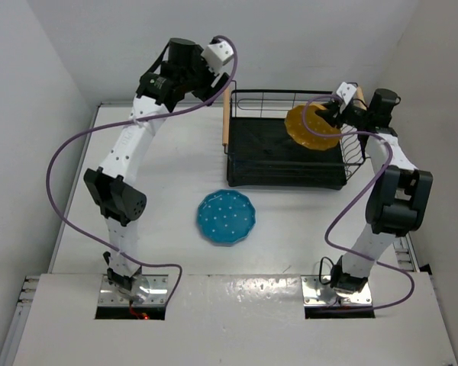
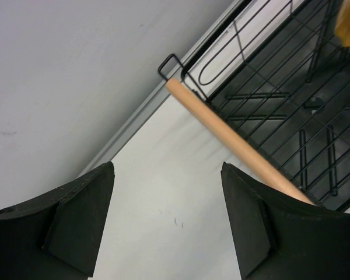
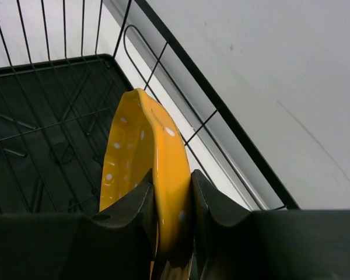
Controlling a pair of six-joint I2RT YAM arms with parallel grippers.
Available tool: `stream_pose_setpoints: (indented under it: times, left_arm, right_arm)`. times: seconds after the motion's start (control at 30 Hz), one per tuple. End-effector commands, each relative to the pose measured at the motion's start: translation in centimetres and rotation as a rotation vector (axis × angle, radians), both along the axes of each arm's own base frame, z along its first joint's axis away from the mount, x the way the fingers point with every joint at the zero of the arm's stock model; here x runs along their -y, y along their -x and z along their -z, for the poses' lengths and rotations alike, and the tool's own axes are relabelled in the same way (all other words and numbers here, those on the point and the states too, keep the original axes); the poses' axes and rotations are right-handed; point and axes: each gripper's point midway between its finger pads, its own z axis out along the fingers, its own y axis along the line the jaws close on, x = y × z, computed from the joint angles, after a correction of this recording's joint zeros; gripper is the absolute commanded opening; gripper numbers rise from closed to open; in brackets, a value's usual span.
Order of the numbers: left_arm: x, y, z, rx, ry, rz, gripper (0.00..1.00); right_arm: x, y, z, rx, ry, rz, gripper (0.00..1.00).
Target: Load the plates into the dish rack
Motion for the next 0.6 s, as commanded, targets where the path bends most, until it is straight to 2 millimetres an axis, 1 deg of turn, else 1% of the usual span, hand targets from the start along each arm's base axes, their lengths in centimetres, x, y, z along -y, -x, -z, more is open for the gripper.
stream_pose_setpoints:
  times: [0.0, 0.03, 0.07, 0.1, 0.13, 0.17, 0.2, 0.23, 0.27, 0.3, 0.33, 0.37, 0.4, 0.43, 0.47, 0.5, 0.53, 0.57]
  left_arm:
    - [-1.0, -0.4, -0.4, 0.004, 0.028, -0.018, 0.79]
    - [-1.5, -0.7, -0.4, 0.004, 0.028, -0.029, 0.79]
    - [-1.5, -0.7, 0.0, -0.005, 0.024, -0.029, 0.79]
    - [-1.5, -0.7, 0.0, -0.005, 0.024, -0.029, 0.79]
    - [-2.1, -0.9, 0.0, -0.005, 0.024, -0.039, 0.79]
    - [-2.4, -1.0, 0.4, -0.015, 0.025, -0.039, 0.79]
    - [-2.2, -0.9, 0.8, -0.025, 0.025, -0.031, 0.79]
    - [-2.6, -1.1, 0.8, -0.026, 0.029, -0.031, 0.79]
    - [-3.2, -1.3, 1.2, -0.038, 0.03, -0.036, 0.79]
    - [-2.7, -1.0, 1.8, -0.056, 0.037, -0.008, 0.79]
    - [-3.9, -1.2, 1.3, -0.049, 0.048, -0.017, 0.79]
    - [-4.0, -1.2, 2.0, -0.079, 0.071, -0.015, 0.79]
    - [-3.7, -0.6, 2.2, -0.104, 0.101, 0.029, 0.79]
    - [-3.8, -0.5, 2.7, -0.121, 0.115, 0.051, 0.78]
    - [-4.4, -0.5, 3.0, -0.144, 0.142, 0.056, 0.78]
    - [-4.1, 0.0, 2.7, -0.152, 0.165, 0.096, 0.78]
    - [-3.9, 0.1, 3.3, -0.168, 0.167, 0.105, 0.78]
    - [-4.4, 0.0, 3.3, -0.168, 0.167, 0.096, 0.78]
  right_arm:
    - [1.2, -1.2, -8.3, 0.343, 0.063, -0.057, 0.0]
    - [1.4, -1.1, -8.1, 0.297, 0.002, -0.056, 0.0]
    - [1.1, -0.8, -9.0, 0.344, 0.007, -0.092, 0.0]
    - [1.4, -0.9, -8.8, 0.345, -0.001, -0.097, 0.0]
    - [1.3, -0.7, -8.9, 0.34, -0.012, -0.115, 0.0]
    - [1.4, -0.4, -9.3, 0.364, -0.006, -0.135, 0.0]
    - [1.0, 0.0, -9.3, 0.349, -0.033, -0.167, 0.0]
    - [1.0, 0.1, -8.9, 0.338, -0.049, -0.171, 0.0]
    - [1.1, 0.3, -9.4, 0.376, -0.041, -0.185, 0.0]
    - [0.5, 1.1, -9.7, 0.347, -0.079, -0.225, 0.0]
    - [0.4, 1.2, -9.3, 0.343, -0.081, -0.244, 0.0]
    - [0.2, 1.4, -9.9, 0.374, -0.072, -0.262, 0.0]
    - [-0.2, 1.7, -9.6, 0.35, -0.08, -0.286, 0.0]
    - [-0.4, 1.7, -9.3, 0.346, -0.083, -0.294, 0.0]
    - [-0.8, 1.9, -9.8, 0.371, -0.064, -0.319, 0.0]
    - [-1.3, 2.2, -9.7, 0.334, -0.078, -0.349, 0.0]
    - [-1.2, 1.9, -9.1, 0.318, -0.086, -0.351, 0.0]
    - [-1.3, 2.1, -10.1, 0.328, -0.071, -0.375, 0.0]
